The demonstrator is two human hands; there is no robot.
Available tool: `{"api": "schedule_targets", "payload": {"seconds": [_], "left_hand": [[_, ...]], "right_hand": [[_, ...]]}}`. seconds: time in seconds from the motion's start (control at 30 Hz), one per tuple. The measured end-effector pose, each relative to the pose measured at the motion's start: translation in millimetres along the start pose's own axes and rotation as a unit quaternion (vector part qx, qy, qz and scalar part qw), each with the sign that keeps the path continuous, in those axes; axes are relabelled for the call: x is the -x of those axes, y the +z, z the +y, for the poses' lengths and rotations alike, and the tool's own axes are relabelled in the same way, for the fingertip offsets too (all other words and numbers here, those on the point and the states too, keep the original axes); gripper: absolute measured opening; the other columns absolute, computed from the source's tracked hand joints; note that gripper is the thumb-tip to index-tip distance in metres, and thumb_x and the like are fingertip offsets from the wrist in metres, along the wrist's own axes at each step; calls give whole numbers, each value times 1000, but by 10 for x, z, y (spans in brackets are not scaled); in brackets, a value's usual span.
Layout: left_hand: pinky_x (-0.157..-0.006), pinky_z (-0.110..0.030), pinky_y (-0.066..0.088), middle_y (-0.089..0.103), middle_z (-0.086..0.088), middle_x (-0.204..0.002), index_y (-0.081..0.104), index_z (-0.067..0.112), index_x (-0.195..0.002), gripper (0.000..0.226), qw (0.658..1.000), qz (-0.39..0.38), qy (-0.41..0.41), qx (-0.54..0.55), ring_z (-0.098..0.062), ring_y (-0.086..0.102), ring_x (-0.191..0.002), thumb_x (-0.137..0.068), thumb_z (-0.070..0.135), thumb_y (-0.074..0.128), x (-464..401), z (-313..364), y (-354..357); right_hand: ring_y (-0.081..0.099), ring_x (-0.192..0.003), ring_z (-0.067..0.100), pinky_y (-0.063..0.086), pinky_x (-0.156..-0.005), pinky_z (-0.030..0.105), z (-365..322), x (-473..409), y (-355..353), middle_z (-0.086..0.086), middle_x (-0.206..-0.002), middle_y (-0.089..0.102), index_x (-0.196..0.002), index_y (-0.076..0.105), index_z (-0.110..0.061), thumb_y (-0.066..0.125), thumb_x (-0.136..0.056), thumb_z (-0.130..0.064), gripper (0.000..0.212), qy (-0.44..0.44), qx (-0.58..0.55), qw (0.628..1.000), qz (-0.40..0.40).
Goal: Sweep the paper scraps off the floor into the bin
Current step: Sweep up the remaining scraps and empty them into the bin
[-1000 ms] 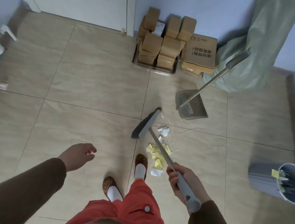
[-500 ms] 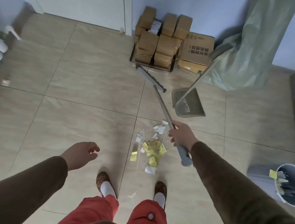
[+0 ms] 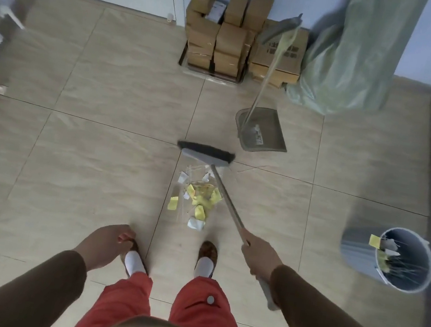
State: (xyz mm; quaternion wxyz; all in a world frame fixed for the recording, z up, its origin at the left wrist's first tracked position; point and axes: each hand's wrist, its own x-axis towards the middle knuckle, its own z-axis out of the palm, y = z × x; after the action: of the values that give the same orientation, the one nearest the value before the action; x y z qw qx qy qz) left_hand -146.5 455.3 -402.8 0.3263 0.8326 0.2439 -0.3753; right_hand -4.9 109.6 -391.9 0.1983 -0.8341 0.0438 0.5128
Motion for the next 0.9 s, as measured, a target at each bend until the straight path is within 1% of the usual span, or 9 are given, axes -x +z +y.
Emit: {"api": "schedule_targets", "payload": {"seconds": [0.1,0.17,0.3,0.37,0.5,0.6,0.67,0.8,0.9], "left_hand": [[-85,-28,46,67,4,-103,64,34,-102,18,1000,0,25,3,-14,63,-98,-91,21,65,8,208,99],[-90,-31,49,67,4,-105,64,34,-103,17,999,4,38,2,-16,64,-101,-91,22,65,-13,308,129],[-89,-30,49,67,6,-106,64,36,-104,17,998,13,61,-2,-14,64,-101,-91,25,64,-34,386,163],[-88,-30,50,66,7,-105,64,38,-102,17,998,14,68,0,-13,64,-100,-91,25,63,8,340,194],[-91,-32,50,66,6,-105,64,36,-102,16,997,12,75,-13,-14,63,-100,-91,25,64,212,57,314],[-93,-34,51,67,5,-105,66,33,-106,17,997,5,62,-34,-14,64,-100,-91,26,64,389,-285,421],[-94,-35,51,68,4,-106,66,33,-106,17,997,0,54,-49,-15,64,-100,-91,27,65,482,-517,475],[-94,-34,50,68,3,-109,67,31,-108,17,997,-4,34,-62,-16,65,-100,-91,27,64,612,-861,551],[-94,-33,49,68,1,-112,67,27,-113,22,997,-4,28,-70,-18,64,-102,-92,27,63,666,-971,578]], "right_hand": [[54,-50,16,45,-42,25,449,451,-98,4,-79,60,-146,44,-39,44,-94,-19,55,0,-52,999,-8],[51,-43,14,43,-41,25,714,748,-108,4,-73,60,-140,48,-45,47,-96,-21,50,-4,-65,998,10],[49,-41,11,44,-41,24,1033,1296,22,2,-72,59,-125,48,-63,46,-98,-24,47,-5,-106,993,54],[51,-45,10,46,-42,23,1063,1401,80,-2,-73,61,-122,44,-67,45,-98,-25,48,-4,-104,991,84],[62,-59,17,50,-47,25,950,1061,210,0,-85,66,-144,42,-43,39,-99,-22,50,23,-39,990,132],[66,-66,21,56,-60,31,785,696,417,7,-101,69,-148,42,-26,38,-95,-15,54,50,-32,991,120],[64,-68,23,55,-58,31,708,598,693,8,-108,64,-147,43,-19,38,-93,-11,55,53,-74,991,95],[50,-52,18,42,-40,22,664,931,1118,4,-80,51,-142,48,-22,40,-97,-12,48,53,-207,976,48],[46,-44,15,37,-41,22,777,1314,1185,8,-70,53,-143,48,-28,45,-100,-15,46,61,-294,953,35]]}}
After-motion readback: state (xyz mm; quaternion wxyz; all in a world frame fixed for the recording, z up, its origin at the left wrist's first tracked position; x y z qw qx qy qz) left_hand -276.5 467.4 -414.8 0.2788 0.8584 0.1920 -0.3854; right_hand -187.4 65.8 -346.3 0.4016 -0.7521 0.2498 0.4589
